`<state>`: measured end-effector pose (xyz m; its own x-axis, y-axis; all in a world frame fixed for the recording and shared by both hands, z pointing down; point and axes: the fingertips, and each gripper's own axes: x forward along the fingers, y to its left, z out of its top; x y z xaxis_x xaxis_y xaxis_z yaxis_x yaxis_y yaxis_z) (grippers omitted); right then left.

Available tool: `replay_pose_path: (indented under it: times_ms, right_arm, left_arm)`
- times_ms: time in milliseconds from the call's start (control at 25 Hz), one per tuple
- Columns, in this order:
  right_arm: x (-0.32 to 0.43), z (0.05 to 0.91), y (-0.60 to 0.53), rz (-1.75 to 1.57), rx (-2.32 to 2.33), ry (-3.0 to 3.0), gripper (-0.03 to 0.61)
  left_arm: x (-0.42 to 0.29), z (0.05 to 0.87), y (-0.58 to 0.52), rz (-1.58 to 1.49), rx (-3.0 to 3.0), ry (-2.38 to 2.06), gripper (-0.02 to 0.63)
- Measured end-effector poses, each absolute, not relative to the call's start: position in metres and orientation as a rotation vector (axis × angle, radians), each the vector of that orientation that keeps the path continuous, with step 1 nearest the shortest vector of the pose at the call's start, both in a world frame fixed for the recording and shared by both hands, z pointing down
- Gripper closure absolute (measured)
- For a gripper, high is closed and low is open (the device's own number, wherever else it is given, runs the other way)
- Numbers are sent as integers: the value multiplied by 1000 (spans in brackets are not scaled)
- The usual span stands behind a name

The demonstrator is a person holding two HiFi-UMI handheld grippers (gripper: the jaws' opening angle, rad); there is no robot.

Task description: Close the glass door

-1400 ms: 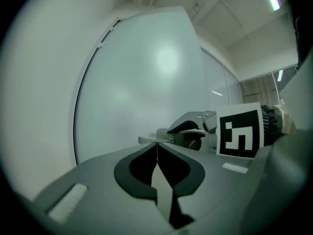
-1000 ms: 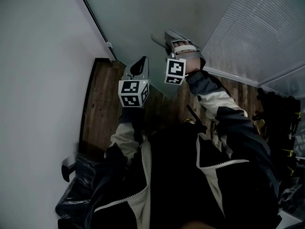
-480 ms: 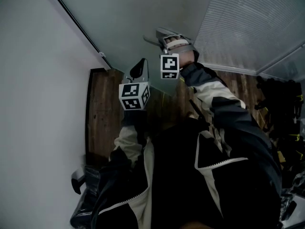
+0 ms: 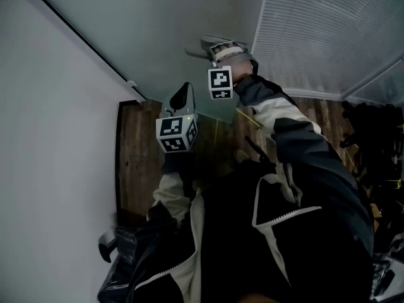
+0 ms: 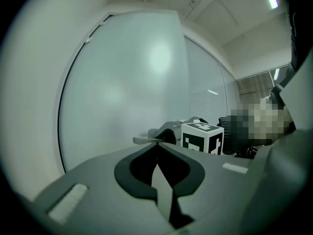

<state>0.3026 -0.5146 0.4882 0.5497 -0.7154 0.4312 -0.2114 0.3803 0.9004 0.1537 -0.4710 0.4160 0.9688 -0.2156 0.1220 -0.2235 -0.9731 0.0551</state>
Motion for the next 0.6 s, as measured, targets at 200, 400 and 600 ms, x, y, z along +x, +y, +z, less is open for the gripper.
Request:
replay_pose_path:
  times_ms: [200,400,600]
  right_arm:
    - [352,485,-530,-408,1160,-962,448]
    - [404,487,-540,-415,1104,-939,448]
    - [456,488,-560,-433,1077,-900,449]
  left_arm:
    - [185,416,-477,199,3035,-382,614]
    - [225,411,-473,186,3052,-391,614]
    - [244,410,-477,171,3019,-429,614]
